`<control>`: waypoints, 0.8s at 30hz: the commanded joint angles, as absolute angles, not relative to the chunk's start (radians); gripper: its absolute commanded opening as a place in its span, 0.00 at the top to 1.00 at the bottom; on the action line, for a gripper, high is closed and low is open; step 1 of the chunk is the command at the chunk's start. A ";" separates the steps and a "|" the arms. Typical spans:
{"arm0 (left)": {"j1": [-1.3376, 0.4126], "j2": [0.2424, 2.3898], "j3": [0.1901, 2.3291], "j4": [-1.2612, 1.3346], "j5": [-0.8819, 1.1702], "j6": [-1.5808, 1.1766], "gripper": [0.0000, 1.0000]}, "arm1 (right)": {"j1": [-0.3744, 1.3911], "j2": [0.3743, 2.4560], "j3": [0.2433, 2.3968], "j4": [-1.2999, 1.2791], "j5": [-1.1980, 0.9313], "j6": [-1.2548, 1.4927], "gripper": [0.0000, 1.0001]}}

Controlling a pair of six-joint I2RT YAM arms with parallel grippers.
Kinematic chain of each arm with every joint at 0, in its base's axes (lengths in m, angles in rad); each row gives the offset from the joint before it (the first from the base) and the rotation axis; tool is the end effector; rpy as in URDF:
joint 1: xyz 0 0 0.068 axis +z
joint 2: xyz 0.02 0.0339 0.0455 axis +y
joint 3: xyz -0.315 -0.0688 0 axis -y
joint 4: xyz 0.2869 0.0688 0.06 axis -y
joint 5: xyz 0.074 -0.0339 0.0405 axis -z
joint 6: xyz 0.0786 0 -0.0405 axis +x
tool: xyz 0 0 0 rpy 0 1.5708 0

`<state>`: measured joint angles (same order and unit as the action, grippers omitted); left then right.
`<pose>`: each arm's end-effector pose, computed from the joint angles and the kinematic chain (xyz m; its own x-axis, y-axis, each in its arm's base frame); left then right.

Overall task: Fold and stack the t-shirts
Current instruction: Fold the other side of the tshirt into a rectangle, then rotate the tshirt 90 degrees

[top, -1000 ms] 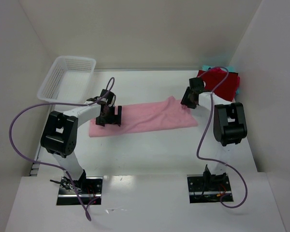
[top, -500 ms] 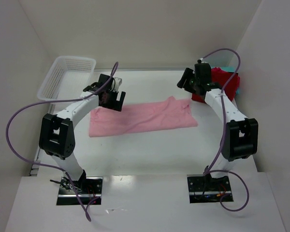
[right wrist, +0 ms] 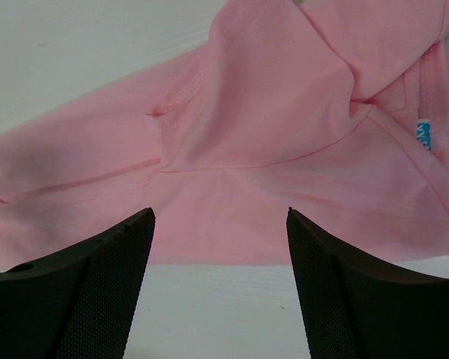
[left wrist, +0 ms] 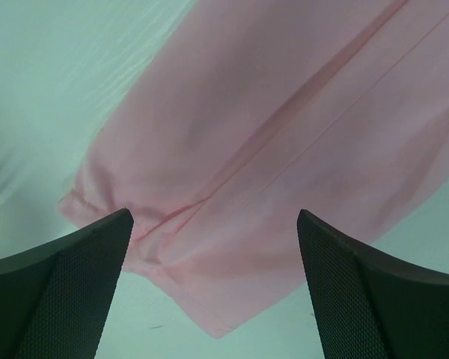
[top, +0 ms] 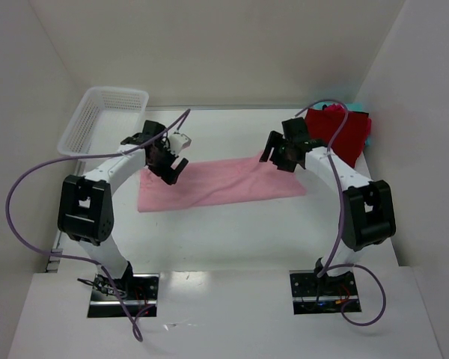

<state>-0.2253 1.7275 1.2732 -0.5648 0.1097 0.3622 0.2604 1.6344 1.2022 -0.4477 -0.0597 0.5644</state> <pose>0.4202 -0.1051 0.2231 -0.6778 0.5167 -0.5232 0.5541 0.8266 0.0985 0.4074 0.1134 0.2447 -0.7863 0.3431 -0.5138 0.1502 0.9128 0.3797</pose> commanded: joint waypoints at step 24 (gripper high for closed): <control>-0.353 1.940 1.241 -0.534 0.000 0.377 0.01 | 0.301 1.887 1.279 -0.529 0.146 0.784 0.28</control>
<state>-0.3592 1.8977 1.2648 -0.5255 0.0631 0.4076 0.2955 1.8587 1.2079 -0.5213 0.0757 0.7700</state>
